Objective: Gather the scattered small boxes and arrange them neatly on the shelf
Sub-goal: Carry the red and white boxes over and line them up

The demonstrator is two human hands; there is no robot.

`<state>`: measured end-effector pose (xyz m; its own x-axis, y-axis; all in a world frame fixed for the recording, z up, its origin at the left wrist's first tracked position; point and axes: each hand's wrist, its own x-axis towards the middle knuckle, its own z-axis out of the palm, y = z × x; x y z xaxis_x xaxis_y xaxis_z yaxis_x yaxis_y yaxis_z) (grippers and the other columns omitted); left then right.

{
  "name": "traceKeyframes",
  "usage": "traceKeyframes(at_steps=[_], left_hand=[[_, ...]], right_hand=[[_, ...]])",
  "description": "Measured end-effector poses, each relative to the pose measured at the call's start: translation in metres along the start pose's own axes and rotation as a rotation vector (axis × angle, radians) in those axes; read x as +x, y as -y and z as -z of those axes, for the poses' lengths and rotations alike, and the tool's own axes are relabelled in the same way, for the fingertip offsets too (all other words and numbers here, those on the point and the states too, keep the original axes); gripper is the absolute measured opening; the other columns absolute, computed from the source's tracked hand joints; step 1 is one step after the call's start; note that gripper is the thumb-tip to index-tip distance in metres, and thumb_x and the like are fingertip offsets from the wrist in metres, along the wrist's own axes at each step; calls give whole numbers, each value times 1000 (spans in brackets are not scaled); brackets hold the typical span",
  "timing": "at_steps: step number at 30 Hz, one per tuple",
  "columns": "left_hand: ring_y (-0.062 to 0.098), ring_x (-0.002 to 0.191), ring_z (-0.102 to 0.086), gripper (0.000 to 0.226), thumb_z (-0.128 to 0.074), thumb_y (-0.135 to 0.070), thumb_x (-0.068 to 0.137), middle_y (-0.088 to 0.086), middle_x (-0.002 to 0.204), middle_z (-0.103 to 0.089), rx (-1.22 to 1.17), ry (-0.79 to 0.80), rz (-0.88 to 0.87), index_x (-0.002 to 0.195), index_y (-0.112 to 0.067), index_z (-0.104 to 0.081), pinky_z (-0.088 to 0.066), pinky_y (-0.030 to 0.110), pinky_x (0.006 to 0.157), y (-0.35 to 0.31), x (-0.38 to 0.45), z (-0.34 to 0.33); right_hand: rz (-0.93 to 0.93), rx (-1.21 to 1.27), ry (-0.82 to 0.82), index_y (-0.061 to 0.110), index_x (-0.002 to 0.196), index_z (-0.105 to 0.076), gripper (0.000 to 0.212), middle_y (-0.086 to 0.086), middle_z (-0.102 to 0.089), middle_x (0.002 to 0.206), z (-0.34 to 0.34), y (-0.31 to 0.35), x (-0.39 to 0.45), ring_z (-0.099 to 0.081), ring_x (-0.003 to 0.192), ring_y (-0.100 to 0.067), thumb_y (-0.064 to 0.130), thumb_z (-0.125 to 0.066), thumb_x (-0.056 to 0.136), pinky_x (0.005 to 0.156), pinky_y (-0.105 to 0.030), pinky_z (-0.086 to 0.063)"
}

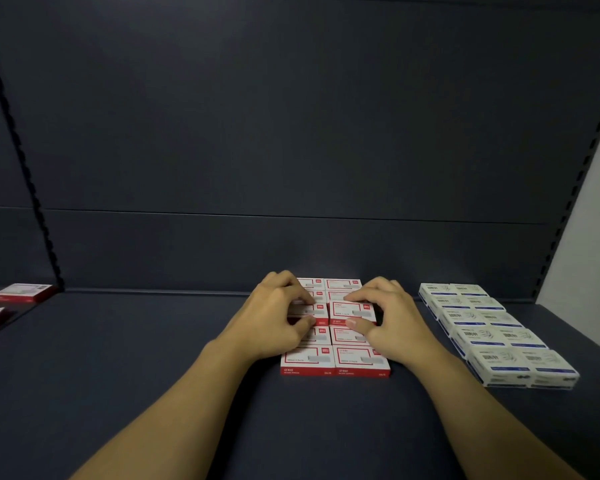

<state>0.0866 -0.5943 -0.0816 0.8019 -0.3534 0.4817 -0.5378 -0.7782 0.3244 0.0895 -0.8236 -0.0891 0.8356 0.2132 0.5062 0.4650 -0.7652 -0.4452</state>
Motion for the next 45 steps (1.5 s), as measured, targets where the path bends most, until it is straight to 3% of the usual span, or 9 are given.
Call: traceKeyframes(at_steps=[4,8,12,17,22,26,30,36,45], left_hand=[[-2,114,-40,39,-69,-41,90,-20,119,-47,-10,21,15,126,-27,-64,-41,23,103,-1,1,0],[-3,115,-39,41,-68,-40,91,-19,121,-45,-22,27,27,129,-27,-61,-37,18,101,0,0,-2],[-3,116,-39,40,-68,-39,91,-20,122,-44,-34,28,33,130,-27,-61,-35,16,100,0,1,-4],[-2,117,-39,40,-68,-39,91,-19,122,-45,-39,27,31,129,-27,-62,-38,19,102,1,2,-5],[-3,116,-38,40,-67,-40,90,-19,121,-45,-32,22,20,127,-26,-63,-40,22,103,2,2,-7],[-4,116,-38,41,-63,-43,89,-21,121,-44,-72,12,39,127,-28,-62,-38,19,100,4,1,-5],[0,117,-42,36,-61,-40,93,-17,122,-47,-112,-92,155,126,-26,-62,-41,23,102,2,-11,6],[10,117,-47,38,-54,-30,97,-5,130,-52,235,88,141,133,-22,-59,-44,27,101,2,-44,51],[24,122,-55,43,-52,-29,96,0,139,-51,479,217,442,139,-24,-56,-47,35,97,15,-104,134]], right_hand=[[2,7,21,23,118,-70,38,14,-52,108,-1,0,0,-42,107,-3,23,-80,82,91,-13,-31],[-26,49,40,28,119,-69,41,17,-49,110,0,-1,1,-39,109,0,24,-81,81,87,-4,-27],[-28,90,33,36,106,-69,35,19,-48,110,2,0,0,-39,109,4,23,-84,77,89,-8,-30],[-29,67,56,33,96,-71,23,18,-48,111,0,1,0,-39,113,-1,23,-82,79,95,-17,-31],[-3,40,64,34,96,-70,23,20,-48,109,1,-1,3,-38,113,0,25,-83,79,87,-6,-29],[36,-66,70,37,99,-67,26,20,-43,113,0,4,4,-36,114,-6,32,-81,78,101,-23,-33],[54,-100,71,33,113,-63,34,19,-43,115,-2,16,-1,-36,113,-7,44,-73,83,102,-29,-34],[35,-94,75,29,132,-50,50,14,-50,124,13,36,-2,-41,117,-8,54,-59,90,103,-32,-33],[186,-285,334,23,133,-52,55,4,-53,130,19,105,14,-45,125,-20,53,-59,87,105,-39,-33]])
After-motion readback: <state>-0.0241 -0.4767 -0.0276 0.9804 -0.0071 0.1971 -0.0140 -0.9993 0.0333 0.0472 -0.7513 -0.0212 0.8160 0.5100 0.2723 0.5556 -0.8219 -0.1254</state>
